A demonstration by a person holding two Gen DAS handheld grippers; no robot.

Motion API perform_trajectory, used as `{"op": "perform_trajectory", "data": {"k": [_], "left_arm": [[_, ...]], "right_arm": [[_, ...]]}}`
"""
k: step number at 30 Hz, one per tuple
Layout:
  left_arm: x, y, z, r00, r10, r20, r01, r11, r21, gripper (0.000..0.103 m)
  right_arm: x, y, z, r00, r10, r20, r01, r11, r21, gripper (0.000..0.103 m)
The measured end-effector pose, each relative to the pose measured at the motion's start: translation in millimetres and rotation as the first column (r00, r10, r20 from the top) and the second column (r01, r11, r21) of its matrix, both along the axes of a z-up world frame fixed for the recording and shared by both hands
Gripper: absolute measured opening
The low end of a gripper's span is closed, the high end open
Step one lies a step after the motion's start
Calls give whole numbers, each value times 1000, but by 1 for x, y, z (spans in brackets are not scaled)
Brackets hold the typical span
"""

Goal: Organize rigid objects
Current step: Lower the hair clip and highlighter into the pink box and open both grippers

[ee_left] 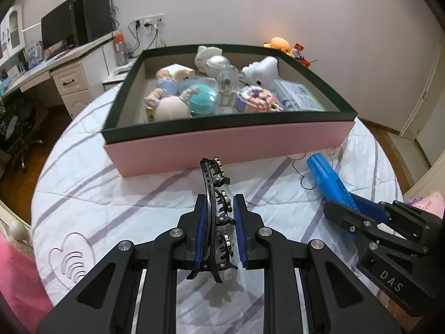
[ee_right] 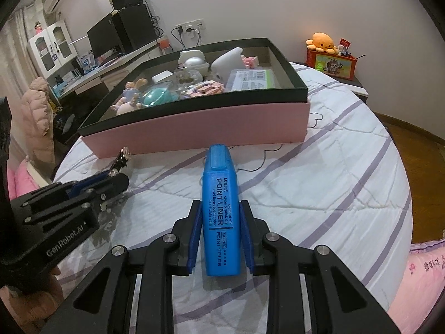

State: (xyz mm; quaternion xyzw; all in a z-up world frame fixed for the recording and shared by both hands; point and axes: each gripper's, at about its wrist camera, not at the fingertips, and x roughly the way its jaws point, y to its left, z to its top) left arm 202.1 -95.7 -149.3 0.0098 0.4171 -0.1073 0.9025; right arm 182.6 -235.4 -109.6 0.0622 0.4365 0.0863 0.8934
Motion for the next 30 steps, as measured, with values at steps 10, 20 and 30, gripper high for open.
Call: {"op": "perform_trajectory", "data": {"k": [10,20,30], "left_arm": [[-9,20,26,999,15,45,-14,1000,-28,19],[13,42,78,991,25,132,-17,998,-60,19],[82,29,105,989,-11,149,20,998,-62,19]], "right_arm": [[-14,14,21,999,24,33,-24,1000,11,27],[-4,20,84,986,64,151,-66,998,13,27],[73,24,122,979,88,186,-91,996,10,27]]}}
